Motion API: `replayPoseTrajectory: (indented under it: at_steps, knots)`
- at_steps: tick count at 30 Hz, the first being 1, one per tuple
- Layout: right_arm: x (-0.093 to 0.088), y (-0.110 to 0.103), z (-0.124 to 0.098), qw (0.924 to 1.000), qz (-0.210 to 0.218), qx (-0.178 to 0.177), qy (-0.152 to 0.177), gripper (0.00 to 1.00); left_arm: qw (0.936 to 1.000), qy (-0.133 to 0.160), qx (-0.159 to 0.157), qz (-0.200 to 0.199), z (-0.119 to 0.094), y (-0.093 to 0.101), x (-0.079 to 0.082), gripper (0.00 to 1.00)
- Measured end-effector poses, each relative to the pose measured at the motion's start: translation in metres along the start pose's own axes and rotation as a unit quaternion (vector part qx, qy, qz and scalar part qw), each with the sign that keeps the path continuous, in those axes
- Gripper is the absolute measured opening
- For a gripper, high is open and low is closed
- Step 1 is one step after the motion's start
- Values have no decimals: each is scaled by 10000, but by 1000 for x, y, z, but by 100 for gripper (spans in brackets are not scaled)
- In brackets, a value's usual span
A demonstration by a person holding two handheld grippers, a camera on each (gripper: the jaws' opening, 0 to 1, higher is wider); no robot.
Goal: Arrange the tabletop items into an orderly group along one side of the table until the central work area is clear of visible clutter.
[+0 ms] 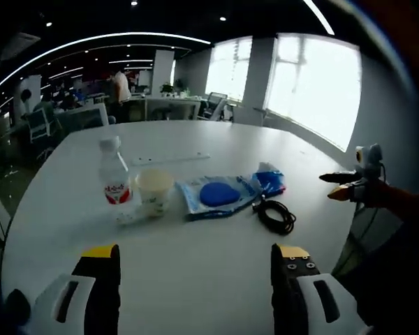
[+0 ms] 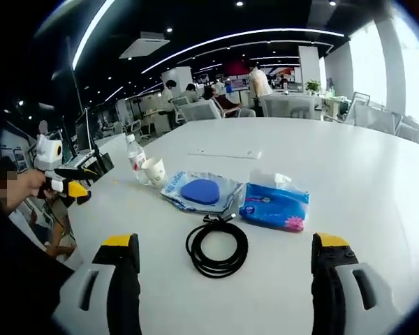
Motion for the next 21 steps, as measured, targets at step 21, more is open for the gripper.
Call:
replayPoseTrajectory:
  at_steps: [21]
  knots:
    - [-1, -6, -11, 9999, -37, -96, -118, 100, 9995, 89, -296, 29, -9, -3, 7, 99]
Point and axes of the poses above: the point that each gripper's makers call its tool centre point, and the gripper's own axes: z roughly forward along the fingers, y roughly to its right, x roughly out of its top, the point moved 3 cm from there along -z, roughly backward along the fingers
